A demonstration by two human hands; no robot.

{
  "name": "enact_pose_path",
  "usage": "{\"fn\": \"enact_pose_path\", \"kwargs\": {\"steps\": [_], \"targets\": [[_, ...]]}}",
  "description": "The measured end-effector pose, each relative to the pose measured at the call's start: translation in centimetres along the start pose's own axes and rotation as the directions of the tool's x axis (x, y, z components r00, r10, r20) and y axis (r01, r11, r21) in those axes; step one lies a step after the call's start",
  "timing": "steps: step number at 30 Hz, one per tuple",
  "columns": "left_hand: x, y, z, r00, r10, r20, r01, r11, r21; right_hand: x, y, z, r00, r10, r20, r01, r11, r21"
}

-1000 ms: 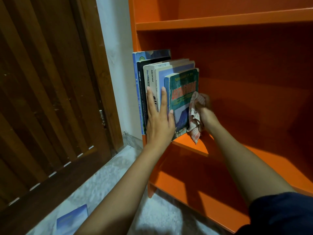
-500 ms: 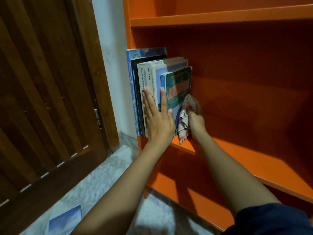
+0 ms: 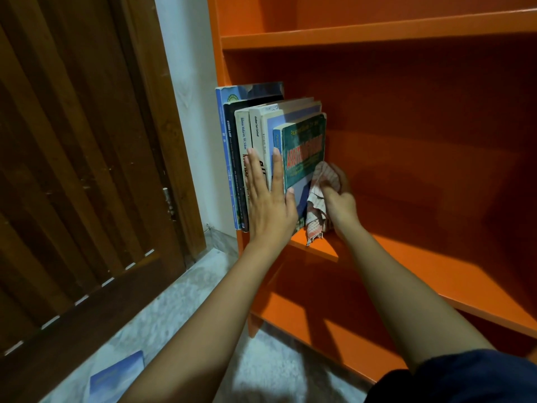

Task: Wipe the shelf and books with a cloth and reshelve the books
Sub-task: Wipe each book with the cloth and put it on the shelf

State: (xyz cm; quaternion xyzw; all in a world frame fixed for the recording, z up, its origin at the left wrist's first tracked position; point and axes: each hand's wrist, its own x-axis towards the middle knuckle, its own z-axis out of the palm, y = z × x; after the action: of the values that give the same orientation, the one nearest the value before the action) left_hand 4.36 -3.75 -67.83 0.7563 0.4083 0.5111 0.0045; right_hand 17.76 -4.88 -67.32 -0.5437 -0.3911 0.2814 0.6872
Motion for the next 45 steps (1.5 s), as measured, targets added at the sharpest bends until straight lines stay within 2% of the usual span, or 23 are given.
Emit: {"fn": "enact_pose_path", "kwargs": {"steps": [5,22,32,38,45], "targets": [[-0.1,0.3,-1.0,1.0,-0.016,0.024,0.017,1.0,-0.017,-0.3,-0.2,-0.9,0.996,-0.074,-0.058,0.077,0.996,0.041],[-0.1,2.2,-5.1,0.996,-0.036,0.081,0.038,0.999,-0.026,-1.8,-2.5,-2.4,0.974,-0.22,-0.06,0.217,0.974,-0.058],[0.8,2.3,-11.0,0.989,-0.038,0.14,0.035,0.999,0.022,-2.9,-6.0,-1.6,0.949,-0.314,-0.027,0.297,0.919,-0.259],[-0.5,3.9,-8.3,0.96,0.014,0.281,-0.026,0.999,0.04,-3.0,-4.4,-0.9,0.969,-0.245,0.026,0.241,0.923,-0.301],[-0.5,2.8,-5.0,0.981,0.004,0.192,-0.025,0.994,0.11,-1.6,-2.7,-1.4,0.976,-0.207,0.064,0.217,0.93,-0.298]]}}
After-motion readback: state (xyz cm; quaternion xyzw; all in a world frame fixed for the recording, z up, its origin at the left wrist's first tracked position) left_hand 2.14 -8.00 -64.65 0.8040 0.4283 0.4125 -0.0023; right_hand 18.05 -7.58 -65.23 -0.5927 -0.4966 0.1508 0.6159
